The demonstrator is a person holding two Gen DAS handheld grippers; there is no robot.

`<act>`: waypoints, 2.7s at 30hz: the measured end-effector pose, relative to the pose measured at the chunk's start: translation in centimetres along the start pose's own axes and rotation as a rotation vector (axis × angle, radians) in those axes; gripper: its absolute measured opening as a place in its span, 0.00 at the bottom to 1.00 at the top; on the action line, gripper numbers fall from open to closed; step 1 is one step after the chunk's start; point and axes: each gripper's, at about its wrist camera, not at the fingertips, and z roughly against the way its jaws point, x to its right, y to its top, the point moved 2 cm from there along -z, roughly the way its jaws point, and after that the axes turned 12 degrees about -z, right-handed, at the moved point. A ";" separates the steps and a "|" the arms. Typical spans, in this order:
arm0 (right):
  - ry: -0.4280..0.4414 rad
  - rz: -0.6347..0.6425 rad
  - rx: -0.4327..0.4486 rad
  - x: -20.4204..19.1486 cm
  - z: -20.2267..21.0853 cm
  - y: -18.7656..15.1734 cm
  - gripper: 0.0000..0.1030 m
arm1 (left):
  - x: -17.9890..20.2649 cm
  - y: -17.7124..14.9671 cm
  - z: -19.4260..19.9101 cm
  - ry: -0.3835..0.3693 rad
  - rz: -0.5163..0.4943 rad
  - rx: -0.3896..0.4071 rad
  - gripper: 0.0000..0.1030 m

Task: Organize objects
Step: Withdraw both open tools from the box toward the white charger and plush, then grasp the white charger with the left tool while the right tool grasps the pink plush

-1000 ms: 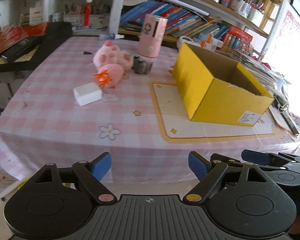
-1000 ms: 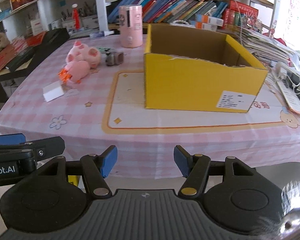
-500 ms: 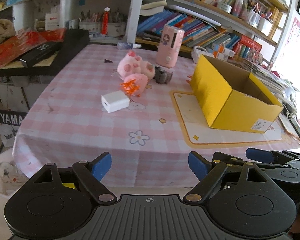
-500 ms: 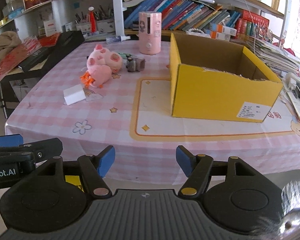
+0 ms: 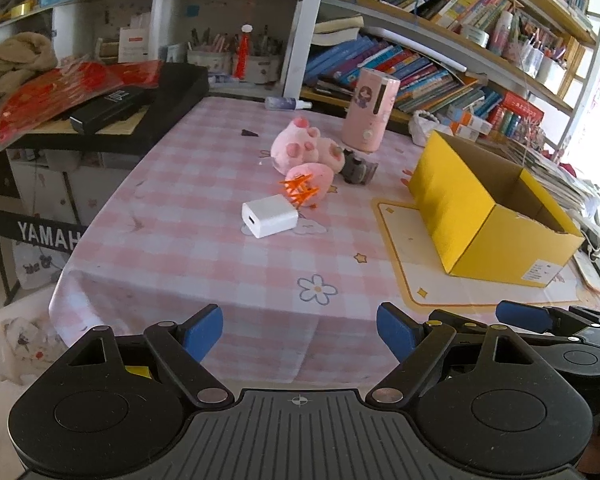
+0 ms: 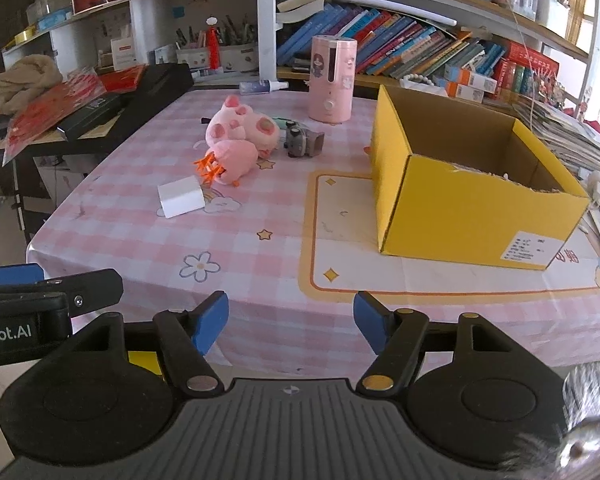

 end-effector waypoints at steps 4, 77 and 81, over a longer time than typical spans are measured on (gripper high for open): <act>0.012 0.009 -0.011 -0.4 -1.0 0.3 0.65 | -0.6 0.1 -0.7 0.012 0.014 -0.008 0.83; 0.323 -0.128 -0.317 -6.1 -24.9 14.1 0.52 | -7.7 6.7 -14.1 0.274 0.124 -0.187 0.51; 0.331 -0.109 -0.309 -5.7 -24.6 13.9 0.44 | -7.6 7.1 -13.9 0.258 0.119 -0.169 0.51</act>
